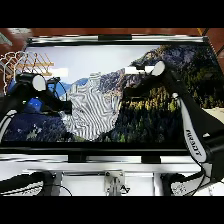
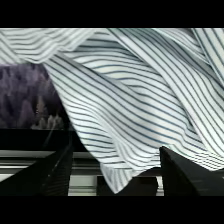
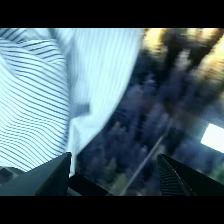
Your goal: Fold the shirts.
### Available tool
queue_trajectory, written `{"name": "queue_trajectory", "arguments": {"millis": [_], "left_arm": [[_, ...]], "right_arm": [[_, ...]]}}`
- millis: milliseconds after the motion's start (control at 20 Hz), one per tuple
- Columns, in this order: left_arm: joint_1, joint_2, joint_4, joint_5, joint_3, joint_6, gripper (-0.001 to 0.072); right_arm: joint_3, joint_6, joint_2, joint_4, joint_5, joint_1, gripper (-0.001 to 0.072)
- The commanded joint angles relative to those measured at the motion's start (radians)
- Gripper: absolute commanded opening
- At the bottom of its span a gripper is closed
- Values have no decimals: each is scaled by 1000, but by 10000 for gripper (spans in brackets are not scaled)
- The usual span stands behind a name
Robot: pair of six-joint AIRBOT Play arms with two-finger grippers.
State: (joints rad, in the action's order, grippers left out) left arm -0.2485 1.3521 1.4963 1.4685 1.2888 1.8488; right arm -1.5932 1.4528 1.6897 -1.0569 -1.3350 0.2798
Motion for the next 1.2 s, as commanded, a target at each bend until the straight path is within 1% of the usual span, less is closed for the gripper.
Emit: {"name": "queue_trajectory", "arguments": {"millis": [0,100,150,200,250,350,450,550,650,750,900,950,1000,1050,1100,1150], "left_arm": [[89,-55,94,-10,6,-31,594],[188,-50,51,-48,5,-31,600],[232,-40,5,-88,-1,-30,625],[260,-19,-27,-120,-5,-31,626],[274,7,-47,-143,-6,-31,625],[268,74,-67,-187,-6,-35,625],[254,138,-75,-244,-6,-35,624],[249,186,-90,-305,-6,-35,623],[251,224,-90,-325,-5,-35,617],[257,253,-89,-325,-5,-54,614],[261,268,-80,-326,-5,-86,596],[262,267,-79,-333,-5,-87,539],[262,267,-80,-333,-5,-87,371],[262,267,-80,-334,-5,-87,316],[263,266,-79,-332,-5,-91,298],[263,264,-79,-330,-5,-112,129]], "right_arm": [[0,-40,55,106,54,64,658],[0,-40,55,114,63,67,658],[0,-40,55,117,64,67,658],[0,-46,55,118,66,67,658],[0,-78,55,135,68,67,658],[0,-165,55,200,83,74,658],[0,-203,55,244,138,91,658],[0,-237,55,240,210,126,658],[0,-246,59,198,297,167,658],[0,-246,65,145,369,195,658],[0,-235,77,140,426,209,658],[0,-233,84,140,430,211,657],[0,-225,93,137,429,214,658],[0,-216,102,130,427,214,658],[0,-215,108,130,424,214,658],[0,-215,111,130,422,214,658]]}}
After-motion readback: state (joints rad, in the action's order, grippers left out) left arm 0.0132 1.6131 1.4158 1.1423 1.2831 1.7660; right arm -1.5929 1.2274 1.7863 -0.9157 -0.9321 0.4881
